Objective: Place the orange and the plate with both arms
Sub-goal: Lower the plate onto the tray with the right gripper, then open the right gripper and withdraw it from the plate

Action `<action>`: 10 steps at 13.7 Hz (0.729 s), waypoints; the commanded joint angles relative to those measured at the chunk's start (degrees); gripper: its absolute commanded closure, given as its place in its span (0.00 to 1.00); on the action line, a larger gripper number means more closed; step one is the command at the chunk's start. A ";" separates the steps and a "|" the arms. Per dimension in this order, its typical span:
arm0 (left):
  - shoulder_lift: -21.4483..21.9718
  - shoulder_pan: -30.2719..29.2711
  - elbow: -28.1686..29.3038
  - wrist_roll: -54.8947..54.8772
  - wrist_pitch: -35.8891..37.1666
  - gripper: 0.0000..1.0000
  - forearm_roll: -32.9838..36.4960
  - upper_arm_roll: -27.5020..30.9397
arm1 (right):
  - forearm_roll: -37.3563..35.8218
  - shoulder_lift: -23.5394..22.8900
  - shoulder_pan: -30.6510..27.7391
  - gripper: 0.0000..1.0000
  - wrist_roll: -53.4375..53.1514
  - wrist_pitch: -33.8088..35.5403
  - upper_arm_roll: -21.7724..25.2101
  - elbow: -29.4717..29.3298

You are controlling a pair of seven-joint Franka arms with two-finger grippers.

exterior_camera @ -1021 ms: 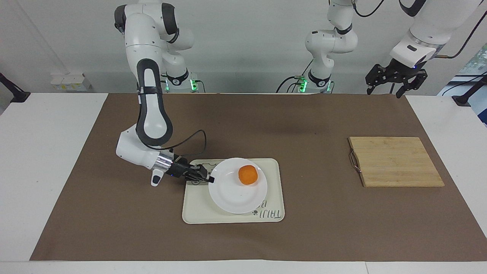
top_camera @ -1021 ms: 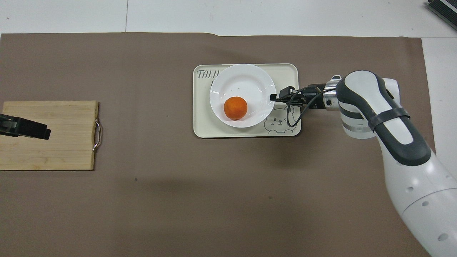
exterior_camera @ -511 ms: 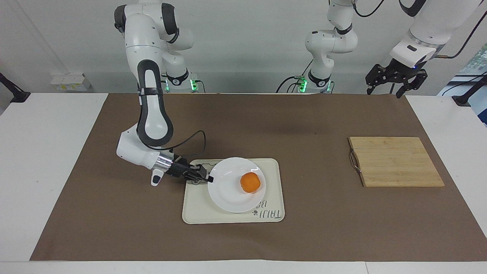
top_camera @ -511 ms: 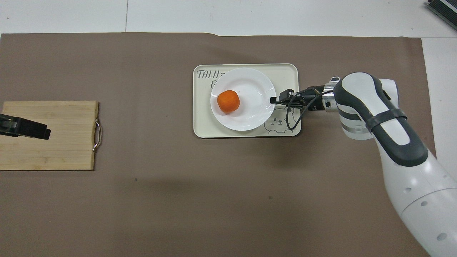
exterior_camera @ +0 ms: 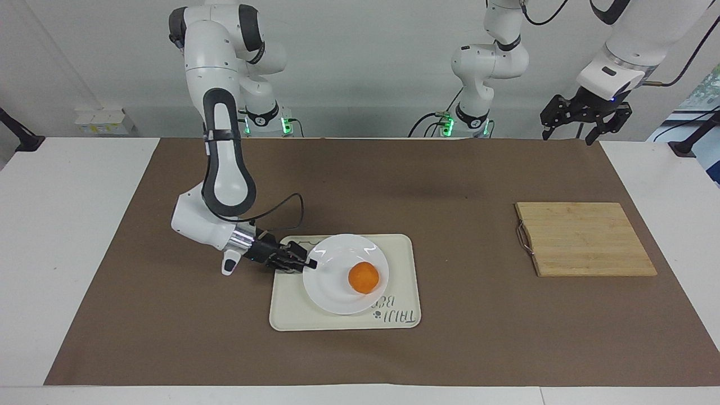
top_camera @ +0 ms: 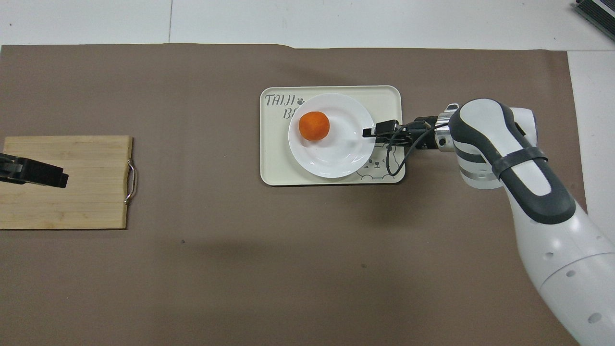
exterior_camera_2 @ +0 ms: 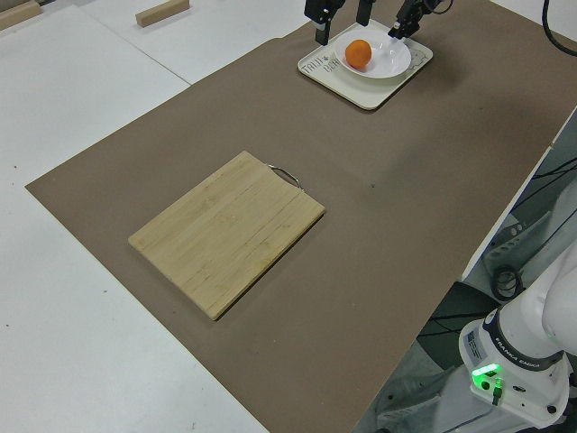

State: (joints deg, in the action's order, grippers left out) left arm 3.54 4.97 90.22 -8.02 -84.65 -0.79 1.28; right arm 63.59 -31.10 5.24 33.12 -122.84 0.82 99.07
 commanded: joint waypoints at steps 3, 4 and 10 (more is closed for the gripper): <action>-0.11 -0.13 -0.83 0.55 0.71 0.00 0.18 0.04 | -13.11 2.44 -0.23 0.00 -2.43 -0.73 -0.21 -1.86; -0.02 -0.13 -0.83 0.55 0.71 0.00 0.18 0.04 | -16.88 3.06 -0.23 0.00 -3.84 -1.52 -0.21 -2.56; -0.02 -0.13 -0.83 0.55 0.71 0.00 0.18 0.04 | -38.40 8.59 0.21 0.00 -19.56 -2.67 -0.21 -2.74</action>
State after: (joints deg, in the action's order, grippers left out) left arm 3.54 4.97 90.22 -8.01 -84.65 -0.79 1.28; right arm 32.21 -25.00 5.33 19.03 -125.06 0.76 95.63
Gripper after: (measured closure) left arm 0.000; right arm 0.000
